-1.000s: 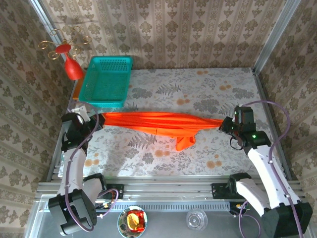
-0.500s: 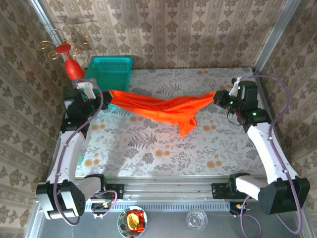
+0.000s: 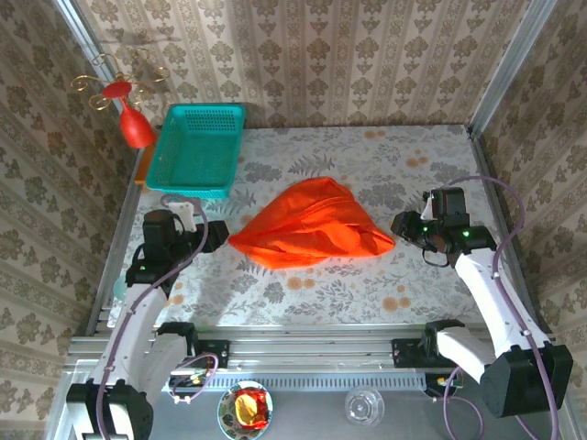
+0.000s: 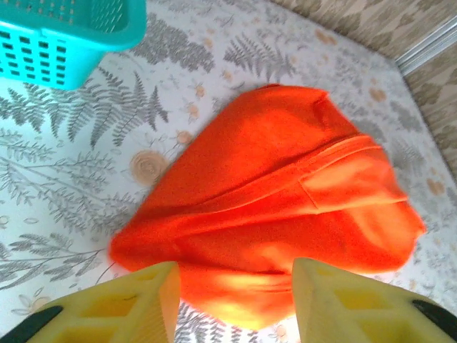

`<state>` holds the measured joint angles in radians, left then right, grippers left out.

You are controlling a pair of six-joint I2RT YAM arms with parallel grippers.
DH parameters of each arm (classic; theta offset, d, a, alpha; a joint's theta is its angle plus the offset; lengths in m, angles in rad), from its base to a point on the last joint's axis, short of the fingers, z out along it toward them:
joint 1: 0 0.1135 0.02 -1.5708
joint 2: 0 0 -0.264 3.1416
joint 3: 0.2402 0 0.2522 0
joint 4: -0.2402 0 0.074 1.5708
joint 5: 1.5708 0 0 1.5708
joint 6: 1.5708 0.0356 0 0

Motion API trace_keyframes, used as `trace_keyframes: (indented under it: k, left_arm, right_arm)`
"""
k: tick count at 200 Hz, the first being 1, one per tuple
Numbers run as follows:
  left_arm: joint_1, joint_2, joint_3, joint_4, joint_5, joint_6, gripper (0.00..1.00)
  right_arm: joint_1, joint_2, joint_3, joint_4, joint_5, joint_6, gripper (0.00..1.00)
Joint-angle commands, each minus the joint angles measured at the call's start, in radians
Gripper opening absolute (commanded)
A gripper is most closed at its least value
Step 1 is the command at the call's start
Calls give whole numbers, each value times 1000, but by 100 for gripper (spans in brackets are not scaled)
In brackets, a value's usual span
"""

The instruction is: Fold the inside-out t-shirt

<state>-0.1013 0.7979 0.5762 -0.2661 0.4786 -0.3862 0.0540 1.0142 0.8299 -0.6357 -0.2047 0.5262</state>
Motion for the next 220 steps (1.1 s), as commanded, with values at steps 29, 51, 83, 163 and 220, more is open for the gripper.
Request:
trace_keyframes:
  k: [29, 51, 83, 163, 220]
  left_arm:
    - [-133, 249, 194, -15, -34, 168, 49]
    - [-239, 419, 323, -53, -44, 264, 49]
    - [-371, 673, 541, -114, -39, 399, 51]
    - [-565, 1207, 1131, -418, -161, 794, 57]
    - [-593, 1419, 1359, -529, -211, 916, 59]
  right_arm:
    - [119, 176, 102, 33, 34, -8, 51]
    - [214, 298, 176, 39, 58, -16, 52]
    - [291, 431, 226, 55, 71, 31, 54]
    - [377, 527, 170, 62, 223, 120, 60]
    - [377, 579, 140, 89, 174, 31, 10]
